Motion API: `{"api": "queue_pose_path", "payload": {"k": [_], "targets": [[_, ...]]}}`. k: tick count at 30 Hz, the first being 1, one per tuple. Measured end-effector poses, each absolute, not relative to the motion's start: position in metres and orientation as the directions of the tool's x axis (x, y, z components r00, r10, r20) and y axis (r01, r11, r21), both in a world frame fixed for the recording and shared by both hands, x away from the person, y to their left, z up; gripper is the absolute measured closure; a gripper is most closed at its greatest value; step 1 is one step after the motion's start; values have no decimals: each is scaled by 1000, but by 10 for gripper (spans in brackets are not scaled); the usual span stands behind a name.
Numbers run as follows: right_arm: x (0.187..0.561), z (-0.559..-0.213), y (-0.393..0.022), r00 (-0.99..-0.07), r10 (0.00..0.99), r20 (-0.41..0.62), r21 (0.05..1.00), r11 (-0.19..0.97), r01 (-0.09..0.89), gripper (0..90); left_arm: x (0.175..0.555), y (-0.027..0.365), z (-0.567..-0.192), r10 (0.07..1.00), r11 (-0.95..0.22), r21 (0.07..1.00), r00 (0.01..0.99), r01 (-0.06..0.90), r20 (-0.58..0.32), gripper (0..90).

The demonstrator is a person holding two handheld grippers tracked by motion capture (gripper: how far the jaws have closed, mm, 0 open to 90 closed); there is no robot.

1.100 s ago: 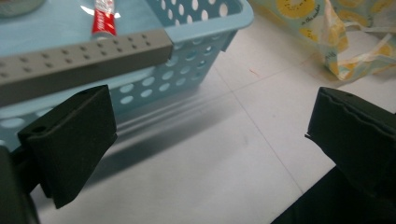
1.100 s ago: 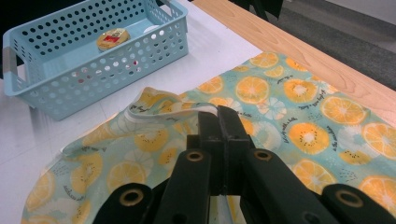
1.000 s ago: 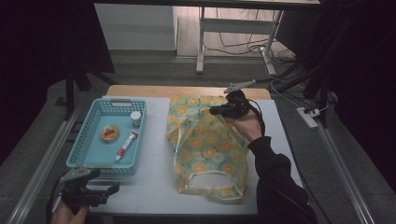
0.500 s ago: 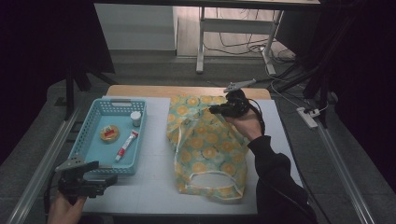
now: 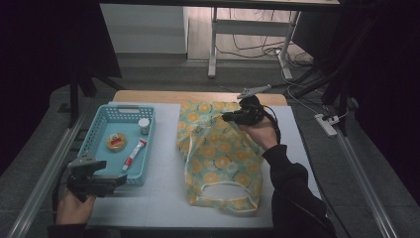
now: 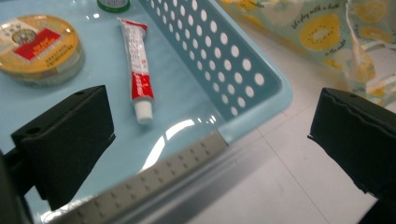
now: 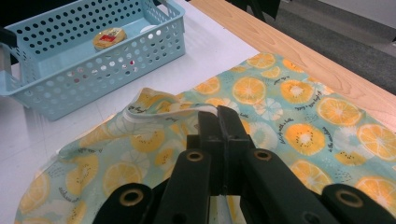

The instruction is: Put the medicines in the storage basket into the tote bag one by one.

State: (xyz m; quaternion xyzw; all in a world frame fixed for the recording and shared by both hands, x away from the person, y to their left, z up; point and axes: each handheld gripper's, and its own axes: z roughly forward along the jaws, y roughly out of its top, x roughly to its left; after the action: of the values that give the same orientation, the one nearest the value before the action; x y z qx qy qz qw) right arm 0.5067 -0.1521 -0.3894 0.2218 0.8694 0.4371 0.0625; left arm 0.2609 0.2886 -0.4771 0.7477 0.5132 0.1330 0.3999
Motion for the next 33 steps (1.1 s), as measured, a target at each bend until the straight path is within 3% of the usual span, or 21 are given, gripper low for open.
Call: {"api": "queue_pose_path", "payload": {"k": [33], "targets": [[505, -393, -150, -896, 437, 76, 785, 528, 324, 900, 332, 313, -469, 916, -173, 669, 368, 722, -161, 0]]}}
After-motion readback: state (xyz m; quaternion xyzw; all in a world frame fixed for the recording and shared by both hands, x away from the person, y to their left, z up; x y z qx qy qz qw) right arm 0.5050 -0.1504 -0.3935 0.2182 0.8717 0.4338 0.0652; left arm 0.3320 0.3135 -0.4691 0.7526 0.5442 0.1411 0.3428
